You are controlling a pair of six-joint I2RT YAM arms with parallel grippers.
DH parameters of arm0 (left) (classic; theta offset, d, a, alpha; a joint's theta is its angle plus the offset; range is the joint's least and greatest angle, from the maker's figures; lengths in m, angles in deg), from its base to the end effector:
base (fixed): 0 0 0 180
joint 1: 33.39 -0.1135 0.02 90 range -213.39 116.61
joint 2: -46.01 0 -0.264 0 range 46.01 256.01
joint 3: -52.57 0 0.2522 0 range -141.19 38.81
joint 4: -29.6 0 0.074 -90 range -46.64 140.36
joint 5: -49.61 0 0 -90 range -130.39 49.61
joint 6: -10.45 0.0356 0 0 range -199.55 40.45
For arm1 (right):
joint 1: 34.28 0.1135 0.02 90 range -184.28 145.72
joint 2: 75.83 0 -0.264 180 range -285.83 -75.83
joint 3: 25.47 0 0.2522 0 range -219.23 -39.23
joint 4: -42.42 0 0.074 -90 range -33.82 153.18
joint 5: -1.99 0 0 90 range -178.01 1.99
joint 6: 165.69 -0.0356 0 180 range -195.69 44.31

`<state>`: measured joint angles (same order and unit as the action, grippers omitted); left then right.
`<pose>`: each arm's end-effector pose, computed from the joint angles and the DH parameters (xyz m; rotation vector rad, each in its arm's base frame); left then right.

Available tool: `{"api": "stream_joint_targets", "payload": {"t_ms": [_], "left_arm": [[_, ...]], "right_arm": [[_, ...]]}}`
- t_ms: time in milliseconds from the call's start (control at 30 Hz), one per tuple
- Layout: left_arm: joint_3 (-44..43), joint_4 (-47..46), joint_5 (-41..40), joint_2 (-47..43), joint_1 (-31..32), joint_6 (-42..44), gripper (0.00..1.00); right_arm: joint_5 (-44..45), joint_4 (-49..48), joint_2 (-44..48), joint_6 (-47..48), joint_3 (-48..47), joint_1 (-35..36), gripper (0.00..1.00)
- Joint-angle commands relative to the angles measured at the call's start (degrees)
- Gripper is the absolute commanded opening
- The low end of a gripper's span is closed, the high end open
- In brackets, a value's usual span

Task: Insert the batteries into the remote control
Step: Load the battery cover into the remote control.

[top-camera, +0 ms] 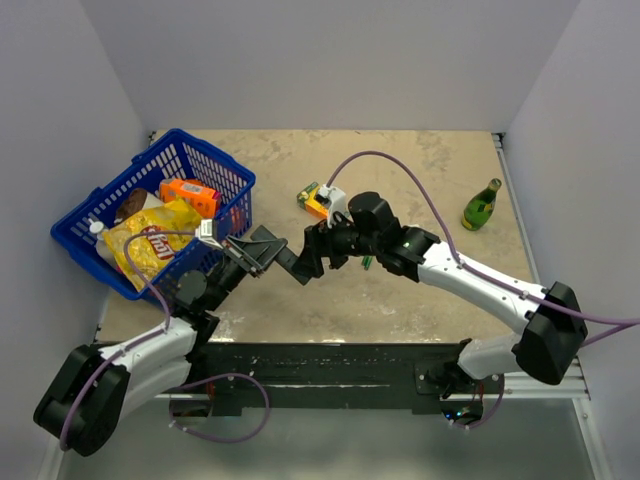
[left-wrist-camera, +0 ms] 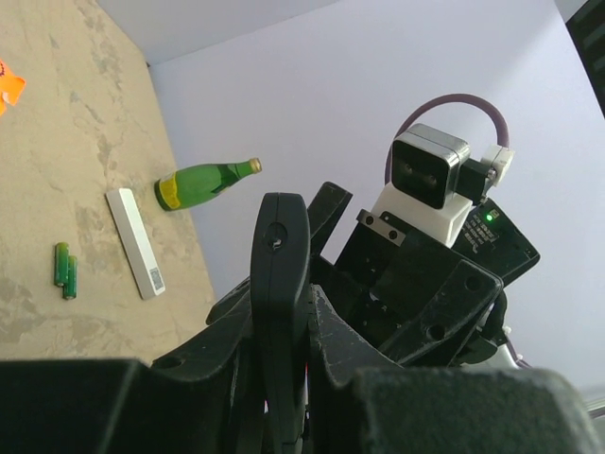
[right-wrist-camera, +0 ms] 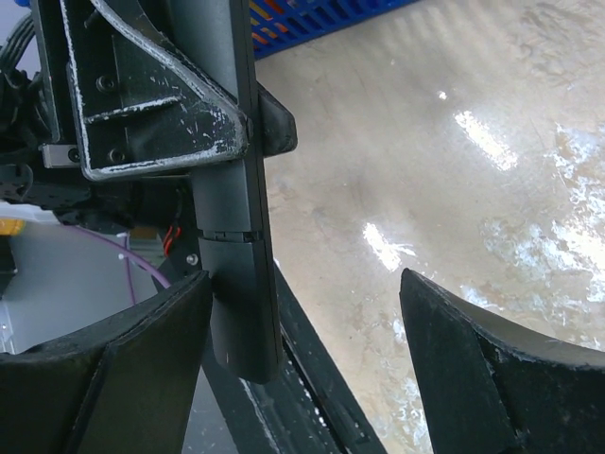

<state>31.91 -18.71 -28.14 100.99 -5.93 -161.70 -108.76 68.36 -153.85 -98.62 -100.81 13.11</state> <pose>0.1583 -0.0908 0.2138 -0.5230 1.4749 -1.7171 0.2015 0.2377 0.3086 -0.7066 2.1203 1.0920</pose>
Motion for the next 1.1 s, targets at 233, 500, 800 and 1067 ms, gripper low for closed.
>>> {"api": "stream_joint_targets", "payload": {"t_ms": [233,500,800,1067], "left_arm": [[-0.3,-4.5,2.8,-3.3,0.2,-3.0,0.00],[-0.4,-3.7,3.0,-4.7,0.3,-3.3,0.00],[-0.1,-1.1,0.8,-2.3,0.3,-0.4,0.00],[-1.2,-1.8,2.0,1.7,0.3,0.1,0.00]], "right_arm": [[-1.0,-3.7,-1.3,-0.3,-0.4,-1.4,0.80],[-1.3,-4.7,-2.5,-0.4,-0.7,-2.4,0.80],[-1.3,-3.0,0.1,1.6,-4.4,-2.4,0.82],[2.3,5.3,6.2,16.5,-7.2,-2.3,0.83]]}}
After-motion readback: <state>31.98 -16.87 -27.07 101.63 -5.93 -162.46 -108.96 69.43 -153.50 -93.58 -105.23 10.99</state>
